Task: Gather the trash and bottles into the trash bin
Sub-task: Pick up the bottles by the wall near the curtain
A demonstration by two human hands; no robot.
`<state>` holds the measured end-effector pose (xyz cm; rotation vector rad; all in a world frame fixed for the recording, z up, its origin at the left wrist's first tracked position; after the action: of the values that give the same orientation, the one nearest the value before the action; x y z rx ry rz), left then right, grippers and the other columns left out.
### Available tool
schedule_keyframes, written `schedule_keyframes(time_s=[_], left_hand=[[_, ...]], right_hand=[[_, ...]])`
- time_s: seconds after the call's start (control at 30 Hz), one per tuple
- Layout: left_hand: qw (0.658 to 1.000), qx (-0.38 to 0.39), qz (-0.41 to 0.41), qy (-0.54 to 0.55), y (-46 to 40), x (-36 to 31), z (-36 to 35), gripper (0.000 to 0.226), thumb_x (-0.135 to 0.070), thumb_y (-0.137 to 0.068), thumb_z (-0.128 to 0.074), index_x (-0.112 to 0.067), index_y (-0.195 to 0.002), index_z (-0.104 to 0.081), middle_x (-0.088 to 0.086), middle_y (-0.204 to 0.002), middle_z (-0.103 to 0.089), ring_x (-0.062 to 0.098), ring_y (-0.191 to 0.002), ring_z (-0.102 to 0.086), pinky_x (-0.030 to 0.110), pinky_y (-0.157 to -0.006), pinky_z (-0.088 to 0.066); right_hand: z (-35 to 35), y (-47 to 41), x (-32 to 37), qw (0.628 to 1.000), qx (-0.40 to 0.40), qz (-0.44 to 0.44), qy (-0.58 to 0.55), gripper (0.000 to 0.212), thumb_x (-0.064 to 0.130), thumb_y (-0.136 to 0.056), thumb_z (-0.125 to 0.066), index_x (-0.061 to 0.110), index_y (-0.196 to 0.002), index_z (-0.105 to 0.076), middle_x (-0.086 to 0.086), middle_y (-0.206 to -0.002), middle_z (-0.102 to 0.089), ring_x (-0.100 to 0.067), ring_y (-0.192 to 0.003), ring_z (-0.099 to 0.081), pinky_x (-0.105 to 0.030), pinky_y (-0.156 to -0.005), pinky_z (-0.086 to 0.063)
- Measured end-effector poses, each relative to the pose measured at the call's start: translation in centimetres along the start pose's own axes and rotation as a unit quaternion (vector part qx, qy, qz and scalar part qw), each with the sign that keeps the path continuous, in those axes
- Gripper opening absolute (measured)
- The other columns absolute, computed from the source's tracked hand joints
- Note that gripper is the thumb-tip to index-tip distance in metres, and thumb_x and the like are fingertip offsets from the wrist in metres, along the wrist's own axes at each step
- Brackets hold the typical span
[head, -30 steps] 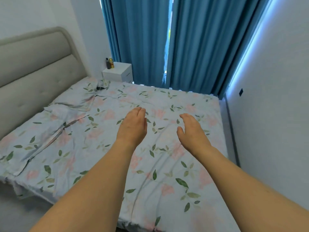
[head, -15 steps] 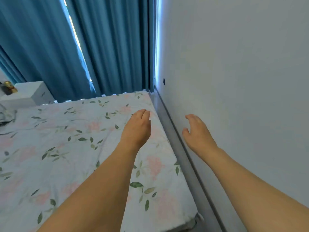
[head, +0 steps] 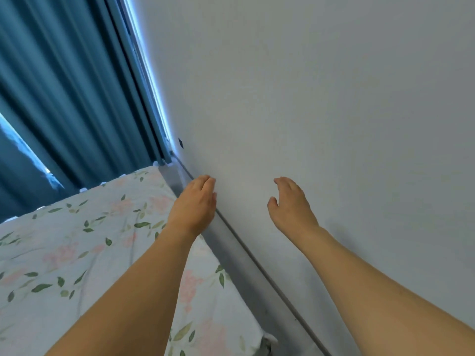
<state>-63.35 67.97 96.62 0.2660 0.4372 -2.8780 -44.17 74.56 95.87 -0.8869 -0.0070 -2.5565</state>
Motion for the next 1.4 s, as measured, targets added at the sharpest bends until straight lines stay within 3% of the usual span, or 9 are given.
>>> schedule_keyframes(time_s=[0.3,0.53,0.93,1.23,1.4], left_hand=[[0.997,0.031,-0.067,0.016,-7.8,-6.4,-5.1,0.045,-0.027,-0.103,-0.038,-0.009,-0.145,-0.037,0.007,-0.152,-0.036,0.023,-0.14,-0.032,0.033,-0.114,-0.027],[0.999,0.01,-0.043,0.016,-12.8,-7.8,-6.6,0.046,-0.028,-0.104,-0.036,-0.01,-0.146,-0.035,0.006,-0.154,-0.034,0.021,-0.142,-0.03,0.033,-0.114,-0.027],[0.997,-0.019,0.066,0.027,-21.1,-1.0,-6.1,0.045,-0.026,-0.103,-0.039,-0.008,-0.144,-0.038,0.006,-0.151,-0.037,0.023,-0.137,-0.036,0.035,-0.109,-0.034],[0.982,-0.099,0.157,0.014,-23.9,5.5,-4.1,0.031,-0.02,-0.099,-0.042,-0.006,-0.126,-0.05,0.004,-0.13,-0.05,0.023,-0.117,-0.048,0.032,-0.093,-0.04],[0.975,-0.104,0.197,-0.008,-25.6,10.7,-4.8,0.035,-0.021,-0.1,-0.042,-0.009,-0.132,-0.048,0.002,-0.137,-0.048,0.02,-0.121,-0.046,0.031,-0.096,-0.04]], right_hand=[[2.8,-4.2,-6.6,0.998,-0.006,-0.061,0.034,0.053,0.016,-0.099,-0.039,0.01,-0.149,-0.024,-0.004,-0.156,-0.023,-0.02,-0.144,-0.02,-0.027,-0.115,-0.019],[2.9,-9.9,-8.4,0.999,0.03,-0.01,0.027,0.053,0.015,-0.098,-0.04,0.009,-0.148,-0.026,-0.003,-0.156,-0.024,-0.018,-0.143,-0.021,-0.026,-0.114,-0.019],[-0.1,-22.2,-4.8,0.992,0.084,0.09,0.028,0.053,0.013,-0.097,-0.041,0.011,-0.148,-0.028,-0.002,-0.156,-0.023,-0.017,-0.144,-0.021,-0.024,-0.114,-0.019],[-4.0,-29.6,0.5,0.972,0.132,0.193,0.031,0.055,0.013,-0.098,-0.04,0.011,-0.15,-0.024,-0.003,-0.158,-0.02,-0.018,-0.145,-0.019,-0.023,-0.114,-0.015],[-7.5,-34.0,4.2,0.96,0.16,0.23,0.017,0.055,0.015,-0.098,-0.04,0.013,-0.15,-0.023,-0.002,-0.157,-0.021,-0.017,-0.144,-0.02,-0.023,-0.113,-0.017]])
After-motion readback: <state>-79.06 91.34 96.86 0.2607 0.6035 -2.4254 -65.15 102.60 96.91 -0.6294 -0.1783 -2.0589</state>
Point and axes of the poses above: each hand's wrist, its own y-axis away from the middle knuckle, its own z-axis out of the back of the hand, x = y × z, the point moved 8 cm from there along -y, towards the middle knuckle
